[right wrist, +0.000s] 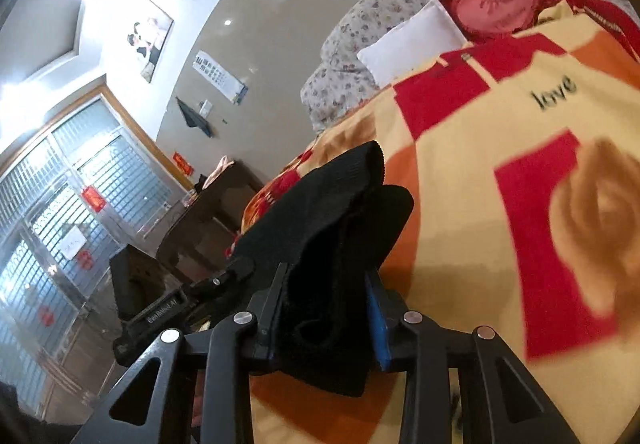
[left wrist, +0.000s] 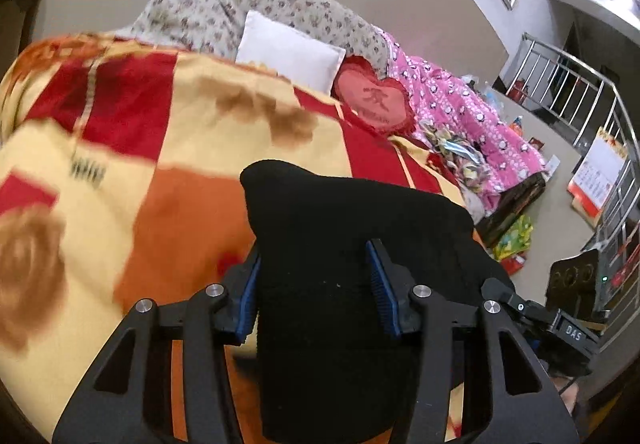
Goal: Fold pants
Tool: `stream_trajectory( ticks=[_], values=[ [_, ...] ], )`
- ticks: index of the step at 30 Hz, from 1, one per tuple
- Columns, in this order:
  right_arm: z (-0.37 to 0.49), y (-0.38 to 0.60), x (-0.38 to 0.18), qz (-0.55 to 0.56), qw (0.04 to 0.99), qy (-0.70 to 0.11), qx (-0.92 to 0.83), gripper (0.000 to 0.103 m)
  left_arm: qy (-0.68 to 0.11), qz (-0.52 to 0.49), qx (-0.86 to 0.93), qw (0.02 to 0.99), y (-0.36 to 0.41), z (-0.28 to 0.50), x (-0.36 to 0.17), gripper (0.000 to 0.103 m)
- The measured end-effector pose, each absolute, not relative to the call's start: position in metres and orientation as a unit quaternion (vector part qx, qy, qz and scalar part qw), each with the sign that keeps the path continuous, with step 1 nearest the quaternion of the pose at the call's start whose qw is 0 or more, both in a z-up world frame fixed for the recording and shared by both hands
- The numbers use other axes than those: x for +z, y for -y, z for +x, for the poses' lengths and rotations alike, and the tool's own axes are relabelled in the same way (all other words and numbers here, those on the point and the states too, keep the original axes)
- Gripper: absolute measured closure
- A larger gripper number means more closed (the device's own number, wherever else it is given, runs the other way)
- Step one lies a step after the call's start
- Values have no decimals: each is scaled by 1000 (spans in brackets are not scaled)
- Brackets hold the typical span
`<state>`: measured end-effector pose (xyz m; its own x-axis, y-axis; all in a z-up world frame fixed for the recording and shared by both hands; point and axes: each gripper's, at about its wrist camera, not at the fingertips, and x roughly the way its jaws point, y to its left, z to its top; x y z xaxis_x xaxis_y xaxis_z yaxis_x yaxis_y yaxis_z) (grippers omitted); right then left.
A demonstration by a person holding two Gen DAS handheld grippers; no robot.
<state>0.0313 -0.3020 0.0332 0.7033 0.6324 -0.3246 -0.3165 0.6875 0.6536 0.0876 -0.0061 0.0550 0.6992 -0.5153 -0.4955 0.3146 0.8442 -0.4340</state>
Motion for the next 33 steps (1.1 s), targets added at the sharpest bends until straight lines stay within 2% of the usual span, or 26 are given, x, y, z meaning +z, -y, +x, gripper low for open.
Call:
stream_trajectory(
  ticks=[4,5,7,10,12,14,16,18,21,27,33],
  values=[
    [71,307,27,288,880,-295,238,69,-378,-150,-221,887,16,137,31,55],
    [77,309,20,290,879,-314,214,66,-396,-141,-209,883,18,144,23,54],
    [85,309,10,285,872,-359,174,63,-397,-144,-211,882,16,145,18,52],
    [68,311,21,267,893,-325,162,63,-382,-126,-198,894,10,131,32,52],
    [44,310,33,235,916,-285,158,63,-364,-115,-190,904,6,114,43,43],
    [17,305,42,193,935,-254,155,63,-330,-98,-182,921,6,85,57,29],
    [-7,294,48,146,949,-237,150,63,-284,-64,-175,941,11,45,64,23],
    [-29,277,52,94,960,-226,137,63,-263,-29,-174,949,22,11,63,23],
    [-61,256,42,23,969,-226,99,63,-277,-4,-198,940,33,-18,50,23],
    [-78,247,22,-8,964,-255,73,63,-295,28,-151,943,49,-29,43,23],
    [-74,247,21,-8,965,-255,61,63,-278,23,-150,948,55,-21,35,4]
  ],
)
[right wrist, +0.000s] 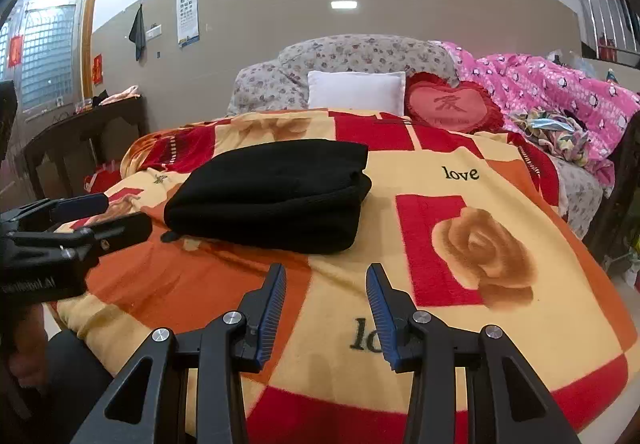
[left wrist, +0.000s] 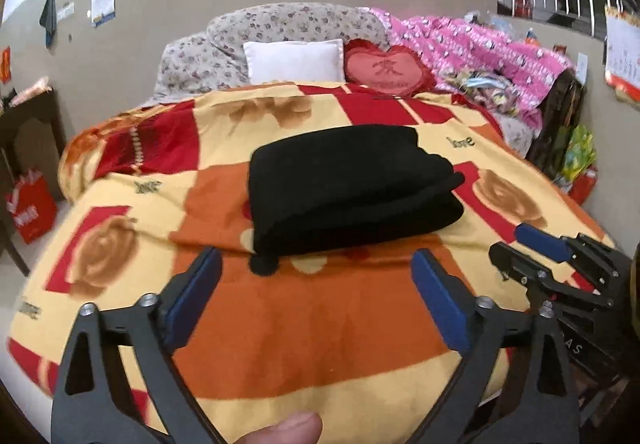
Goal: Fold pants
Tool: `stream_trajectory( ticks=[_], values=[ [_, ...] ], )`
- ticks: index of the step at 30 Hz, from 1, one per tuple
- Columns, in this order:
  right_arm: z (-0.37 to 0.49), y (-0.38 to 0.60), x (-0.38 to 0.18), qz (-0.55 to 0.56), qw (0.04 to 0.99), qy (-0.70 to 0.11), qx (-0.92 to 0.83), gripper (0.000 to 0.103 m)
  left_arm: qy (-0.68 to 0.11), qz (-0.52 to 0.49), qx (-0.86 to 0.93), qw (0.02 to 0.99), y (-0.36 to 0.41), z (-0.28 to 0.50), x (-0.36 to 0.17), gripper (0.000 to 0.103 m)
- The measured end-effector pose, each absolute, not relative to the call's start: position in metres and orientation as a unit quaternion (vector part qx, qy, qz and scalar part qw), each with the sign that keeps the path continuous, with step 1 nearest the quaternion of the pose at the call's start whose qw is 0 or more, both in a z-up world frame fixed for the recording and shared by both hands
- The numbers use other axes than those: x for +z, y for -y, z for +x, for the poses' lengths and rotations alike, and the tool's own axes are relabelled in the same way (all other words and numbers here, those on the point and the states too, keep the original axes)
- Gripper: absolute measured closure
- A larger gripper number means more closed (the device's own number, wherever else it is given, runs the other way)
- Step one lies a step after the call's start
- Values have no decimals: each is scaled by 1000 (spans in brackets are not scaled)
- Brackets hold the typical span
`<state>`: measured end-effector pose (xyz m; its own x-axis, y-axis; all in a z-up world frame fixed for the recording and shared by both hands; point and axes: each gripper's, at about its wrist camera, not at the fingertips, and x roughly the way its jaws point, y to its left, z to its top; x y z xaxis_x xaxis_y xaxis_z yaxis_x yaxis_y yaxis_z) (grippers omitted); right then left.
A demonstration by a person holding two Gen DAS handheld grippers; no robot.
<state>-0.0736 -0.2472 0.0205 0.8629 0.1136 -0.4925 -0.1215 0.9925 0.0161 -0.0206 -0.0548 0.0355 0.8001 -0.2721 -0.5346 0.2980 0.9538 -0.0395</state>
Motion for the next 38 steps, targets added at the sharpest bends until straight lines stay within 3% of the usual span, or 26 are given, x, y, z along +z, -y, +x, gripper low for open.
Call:
stream_trajectory(
  ticks=[18,38],
  values=[
    [-72,253,21,21,967,-252,35,63,-320,-8,-135,938,46,-7,15,1],
    [-73,248,19,28,967,-251,46,63,-296,19,-145,944,54,-18,17,1]
  ],
)
